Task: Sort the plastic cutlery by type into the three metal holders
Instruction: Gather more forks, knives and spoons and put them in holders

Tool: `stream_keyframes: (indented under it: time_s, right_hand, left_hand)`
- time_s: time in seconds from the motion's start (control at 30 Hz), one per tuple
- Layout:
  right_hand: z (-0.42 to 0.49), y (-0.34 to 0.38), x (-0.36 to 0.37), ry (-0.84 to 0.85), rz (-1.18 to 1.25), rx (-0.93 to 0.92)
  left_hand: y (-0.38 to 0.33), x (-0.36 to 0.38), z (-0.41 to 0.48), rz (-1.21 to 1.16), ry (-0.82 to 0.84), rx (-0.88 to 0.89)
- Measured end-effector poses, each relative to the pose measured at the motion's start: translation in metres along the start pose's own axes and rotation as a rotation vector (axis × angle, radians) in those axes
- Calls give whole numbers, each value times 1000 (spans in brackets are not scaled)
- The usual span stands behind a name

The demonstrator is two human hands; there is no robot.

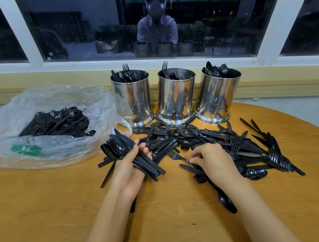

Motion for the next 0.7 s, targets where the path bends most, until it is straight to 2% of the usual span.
stream_keyframes:
  time_s: [0.13, 0.43, 0.57, 0.7]
  right_hand:
    - [-1, 4, 2, 23, -124, 1]
    - [1, 15, 13, -27, -75, -30]
    - [4, 13, 7, -251, 17, -11]
    - [-2, 11, -1, -493, 439, 62]
  left_hand:
    - [1, -1, 1, 17, -1, -7]
    - [4, -1, 2, 46, 2, -20]
    - [4, -1, 1, 38, -6, -22]
    - [6, 2, -2, 35, 2, -32]
Point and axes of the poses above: each hand's wrist, its own z-axis towards the middle knuckle, its own x-axis out of the palm, y = z × x, the point moved 4 cm from there along z, towards the middle knuckle, and after that the axes turned 10 degrees about -z, right-handed, at the moved point
